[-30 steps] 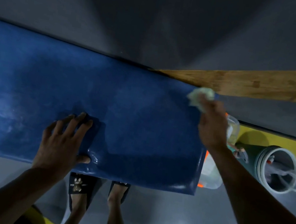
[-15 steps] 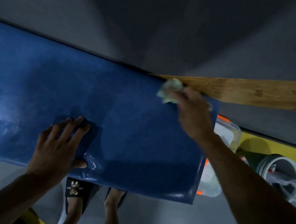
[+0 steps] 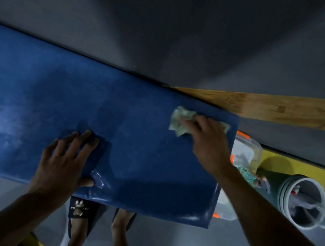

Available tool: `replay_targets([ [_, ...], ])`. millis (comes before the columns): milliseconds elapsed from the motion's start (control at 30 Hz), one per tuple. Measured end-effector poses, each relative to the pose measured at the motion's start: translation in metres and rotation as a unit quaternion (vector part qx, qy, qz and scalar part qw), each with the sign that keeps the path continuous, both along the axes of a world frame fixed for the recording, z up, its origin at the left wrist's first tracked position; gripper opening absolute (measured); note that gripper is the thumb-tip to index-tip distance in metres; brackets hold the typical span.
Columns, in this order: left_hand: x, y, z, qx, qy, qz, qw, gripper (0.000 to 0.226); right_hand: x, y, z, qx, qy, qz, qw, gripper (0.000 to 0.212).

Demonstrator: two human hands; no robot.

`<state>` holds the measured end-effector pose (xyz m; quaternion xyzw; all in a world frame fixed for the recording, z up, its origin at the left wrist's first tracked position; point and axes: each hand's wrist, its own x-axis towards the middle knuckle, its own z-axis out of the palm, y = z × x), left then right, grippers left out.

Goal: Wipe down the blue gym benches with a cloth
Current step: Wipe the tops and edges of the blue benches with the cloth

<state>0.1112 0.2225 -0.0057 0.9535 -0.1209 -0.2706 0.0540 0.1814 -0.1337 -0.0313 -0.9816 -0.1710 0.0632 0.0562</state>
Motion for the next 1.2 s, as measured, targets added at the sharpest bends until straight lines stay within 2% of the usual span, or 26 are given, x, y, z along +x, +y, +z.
replay_targets([
  [67, -0.001, 0.0, -0.001, 0.0, 0.001, 0.0, 1.0, 0.117, 0.005, -0.048, -0.002, -0.006, -0.013, -0.119, 0.993, 0.057],
  [133, -0.001, -0.001, -0.001, -0.003, -0.003, 0.005, 1.0, 0.117, 0.007, -0.077, -0.001, 0.04, -0.016, -0.276, 0.96, 0.055],
  [167, -0.001, -0.001, -0.001, -0.003, -0.004, 0.006, 1.0, 0.117, 0.005, -0.08, -0.002, 0.06, -0.016, -0.329, 0.942, 0.051],
  [233, -0.001, -0.001, -0.002, -0.001, -0.004, 0.006, 1.0, 0.118, -0.001, -0.072, -0.003, 0.085, -0.022, -0.373, 0.924, 0.047],
  [333, -0.002, -0.002, -0.002, 0.008, -0.002, 0.005, 1.0, 0.118, -0.024, -0.045, -0.001, 0.094, -0.024, -0.353, 0.931, 0.048],
  [400, -0.002, -0.002, -0.002, 0.008, -0.005, 0.002, 1.0, 0.118, -0.042, -0.028, 0.003, 0.086, -0.007, -0.266, 0.96, 0.05],
  [467, -0.002, -0.004, -0.001, 0.01, -0.008, 0.002, 1.0, 0.118, -0.046, -0.028, 0.008, 0.059, 0.007, -0.136, 0.989, 0.05],
  [500, -0.003, -0.004, -0.001, 0.012, -0.007, 0.002, 1.0, 0.119, -0.04, -0.038, 0.01, 0.045, 0.006, -0.09, 0.995, 0.05],
  [533, -0.003, -0.005, -0.001, 0.012, -0.007, 0.003, 1.0, 0.119, -0.032, -0.05, 0.011, 0.039, 0.006, -0.083, 0.996, 0.049],
  [600, -0.003, -0.006, 0.0, 0.014, -0.005, 0.006, 1.0, 0.119, -0.015, -0.069, 0.009, 0.088, 0.008, -0.193, 0.977, 0.047],
  [667, -0.004, -0.007, -0.001, 0.019, -0.001, 0.01, 1.0, 0.12, -0.005, -0.067, 0.004, 0.149, -0.005, -0.356, 0.923, 0.048],
  [733, -0.003, -0.007, -0.002, 0.022, 0.002, 0.011, 1.0, 0.12, -0.001, -0.032, 0.0, 0.173, -0.045, -0.446, 0.877, 0.048],
  [800, -0.005, -0.007, -0.003, 0.023, -0.001, 0.011, 1.0, 0.121, 0.003, 0.025, -0.006, 0.195, -0.08, -0.447, 0.869, 0.047],
  [867, -0.005, -0.005, -0.004, 0.022, -0.002, 0.009, 1.0, 0.121, 0.011, 0.089, -0.006, 0.219, -0.064, -0.389, 0.893, 0.045],
  [967, -0.005, -0.003, -0.005, 0.025, 0.003, 0.007, 1.0, 0.121, 0.017, 0.138, 0.0, 0.173, -0.02, -0.166, 0.971, 0.047],
  [1033, -0.005, -0.001, -0.005, 0.023, 0.008, 0.005, 1.0, 0.121, 0.025, 0.11, 0.003, 0.14, -0.003, -0.062, 0.988, 0.046],
  [1100, -0.006, 0.003, -0.006, 0.012, -0.001, 0.008, 1.0, 0.121, 0.027, 0.061, 0.001, 0.105, 0.0, -0.084, 0.991, 0.041],
  [1200, -0.007, 0.006, -0.007, -0.008, -0.009, 0.003, 1.0, 0.121, 0.017, -0.012, 0.006, 0.088, -0.001, -0.252, 0.964, 0.036],
])
